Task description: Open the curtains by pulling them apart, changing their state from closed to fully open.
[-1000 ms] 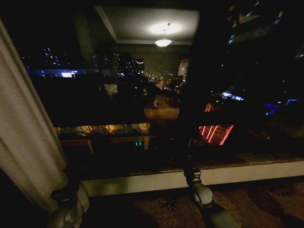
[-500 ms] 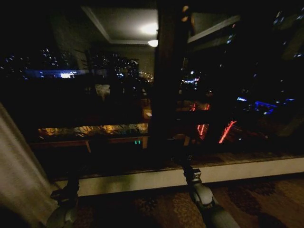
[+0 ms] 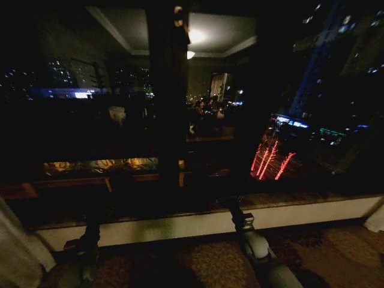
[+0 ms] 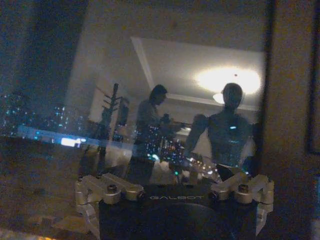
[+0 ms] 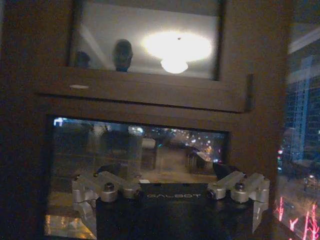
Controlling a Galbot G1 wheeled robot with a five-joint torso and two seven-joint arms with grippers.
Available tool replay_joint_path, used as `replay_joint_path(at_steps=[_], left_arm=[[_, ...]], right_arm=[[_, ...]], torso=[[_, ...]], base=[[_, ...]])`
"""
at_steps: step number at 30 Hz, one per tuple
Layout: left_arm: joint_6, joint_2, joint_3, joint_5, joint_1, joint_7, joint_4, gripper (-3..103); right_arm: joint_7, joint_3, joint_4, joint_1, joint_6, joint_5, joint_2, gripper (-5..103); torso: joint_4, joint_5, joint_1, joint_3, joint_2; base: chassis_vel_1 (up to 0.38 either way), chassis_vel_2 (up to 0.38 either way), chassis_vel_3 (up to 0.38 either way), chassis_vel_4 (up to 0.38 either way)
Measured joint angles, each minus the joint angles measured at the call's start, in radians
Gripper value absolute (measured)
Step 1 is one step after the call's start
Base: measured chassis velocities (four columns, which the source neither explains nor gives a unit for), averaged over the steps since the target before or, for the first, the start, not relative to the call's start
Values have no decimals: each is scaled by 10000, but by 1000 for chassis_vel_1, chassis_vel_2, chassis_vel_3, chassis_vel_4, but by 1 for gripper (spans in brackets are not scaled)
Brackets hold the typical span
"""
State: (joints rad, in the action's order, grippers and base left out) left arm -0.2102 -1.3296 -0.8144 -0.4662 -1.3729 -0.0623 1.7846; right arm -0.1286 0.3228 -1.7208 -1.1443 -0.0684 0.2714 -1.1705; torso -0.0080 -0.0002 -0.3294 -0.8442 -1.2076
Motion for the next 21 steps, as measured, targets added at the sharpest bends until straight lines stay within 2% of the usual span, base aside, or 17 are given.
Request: replay_joint_path(at_steps=[21], left_arm=[[-1, 0, 0, 0, 0, 0, 0, 100]], right_arm=[[0, 0, 0, 0, 0, 0, 1, 100]], torso=[[0, 3, -1, -1, 1]], base=[[-352, -350, 354, 349]])
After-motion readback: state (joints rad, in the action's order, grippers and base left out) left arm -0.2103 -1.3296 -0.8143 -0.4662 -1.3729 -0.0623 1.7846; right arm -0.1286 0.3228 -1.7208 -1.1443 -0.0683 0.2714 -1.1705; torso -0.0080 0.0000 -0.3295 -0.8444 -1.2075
